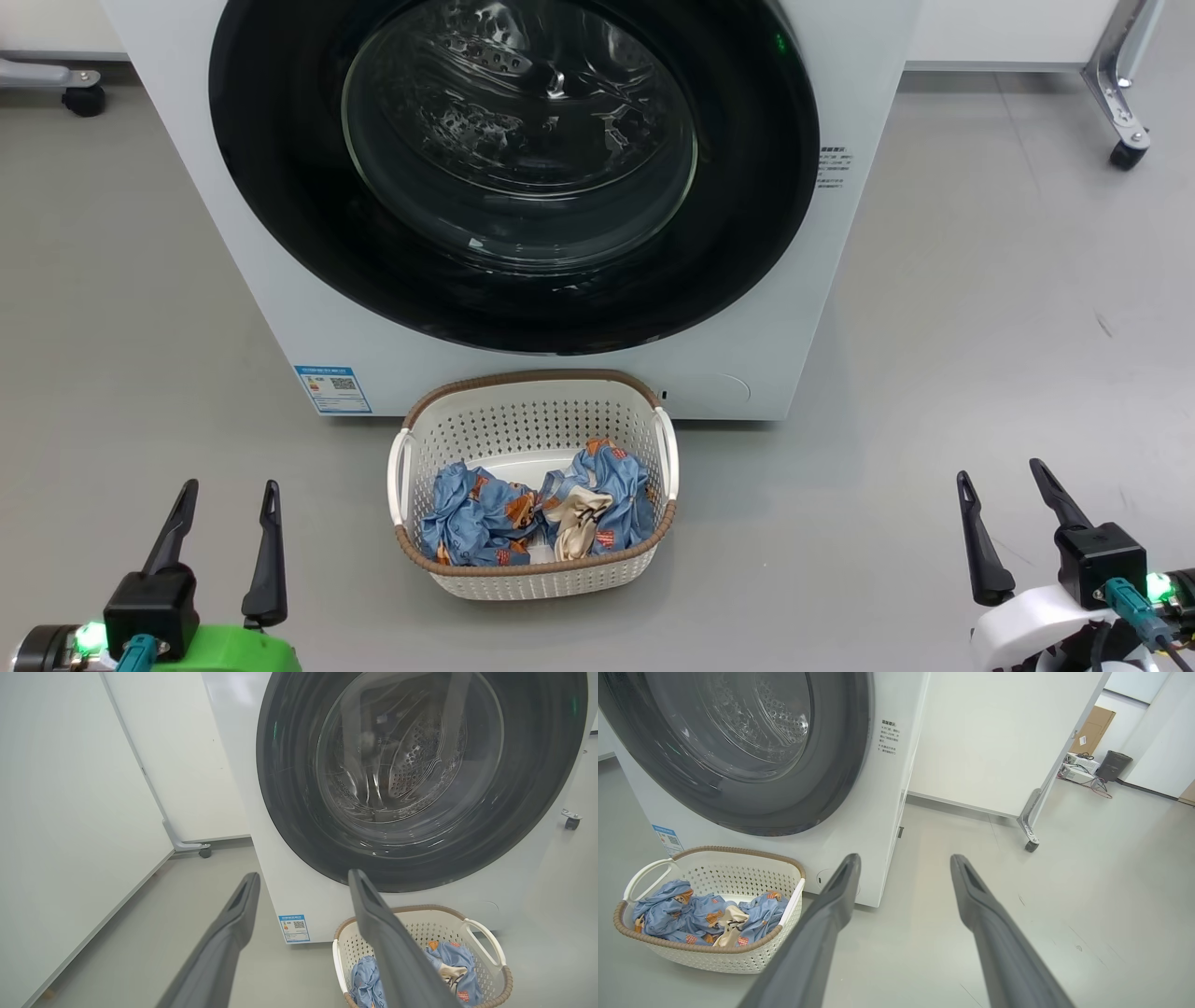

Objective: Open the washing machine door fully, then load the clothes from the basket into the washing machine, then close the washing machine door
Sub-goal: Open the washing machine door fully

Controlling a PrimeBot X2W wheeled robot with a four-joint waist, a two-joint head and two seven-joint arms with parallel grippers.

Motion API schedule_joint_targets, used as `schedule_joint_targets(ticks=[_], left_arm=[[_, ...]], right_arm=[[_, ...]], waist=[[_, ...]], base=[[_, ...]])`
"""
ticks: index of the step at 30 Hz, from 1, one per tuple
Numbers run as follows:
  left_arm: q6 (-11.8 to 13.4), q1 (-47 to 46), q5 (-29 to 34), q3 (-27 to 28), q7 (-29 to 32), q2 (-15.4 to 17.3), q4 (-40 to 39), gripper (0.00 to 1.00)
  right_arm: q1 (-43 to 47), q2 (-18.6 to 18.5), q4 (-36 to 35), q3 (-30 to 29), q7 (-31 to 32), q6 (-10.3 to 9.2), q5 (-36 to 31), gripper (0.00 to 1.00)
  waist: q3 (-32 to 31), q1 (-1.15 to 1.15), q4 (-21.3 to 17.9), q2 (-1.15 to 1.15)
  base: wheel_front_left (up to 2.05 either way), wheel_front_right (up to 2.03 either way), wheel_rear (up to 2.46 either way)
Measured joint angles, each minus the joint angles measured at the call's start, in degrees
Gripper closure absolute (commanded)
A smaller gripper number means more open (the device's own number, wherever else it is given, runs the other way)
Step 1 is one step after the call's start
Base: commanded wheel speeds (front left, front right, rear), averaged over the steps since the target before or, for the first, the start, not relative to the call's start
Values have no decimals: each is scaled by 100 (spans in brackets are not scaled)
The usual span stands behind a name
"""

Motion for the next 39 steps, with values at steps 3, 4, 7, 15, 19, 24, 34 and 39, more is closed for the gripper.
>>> schedule_joint_targets(ticks=[3, 4, 7, 15, 19, 24, 34, 39], left_arm=[[-1, 0, 9, 3, 0, -9, 8, 0], [-7, 0, 9, 7, 0, -11, 10, 0], [-8, 0, 9, 30, 0, -22, 13, 0], [-31, 2, 9, 90, -4, -38, 22, 0], [-49, 4, 8, 110, -4, -49, 29, 0], [-49, 8, 8, 127, -4, -59, 42, 0], [-52, 80, -41, 310, -4, -142, 19, 0], [-53, 137, -65, 314, -4, -162, 19, 0]], right_arm=[[-1, 1, 2, -7, 0, 18, -12, 0], [-1, 1, 4, -9, 0, 33, -22, 0], [-2, 3, 2, -20, 0, 33, -34, 0], [-14, 129, -109, -118, 0, 34, -22, 0], [-12, 182, -120, -64, 0, 185, 68, 100], [-12, 199, -170, -59, 0, 230, 73, 100], [-5, 1083, -327, -818, 0, 490, 2034, 100], [37, 1069, -113, -1662, 0, 621, 3920, 100]], waist=[[-7, 0, 0, 0], [-10, 0, 0, 0], [-21, 0, 0, 0], [-48, 0, -14, 0], [-61, 0, -22, 0], [-73, 0, -33, 0], [-79, 0, -136, 0], [-73, 0, -168, 0]], base=[[26, 26, -53], [22, 22, -43], [17, 17, -33], [4, 4, -9], [0, 0, 0], [0, 0, 0], [0, 0, 0], [0, 0, 0]])
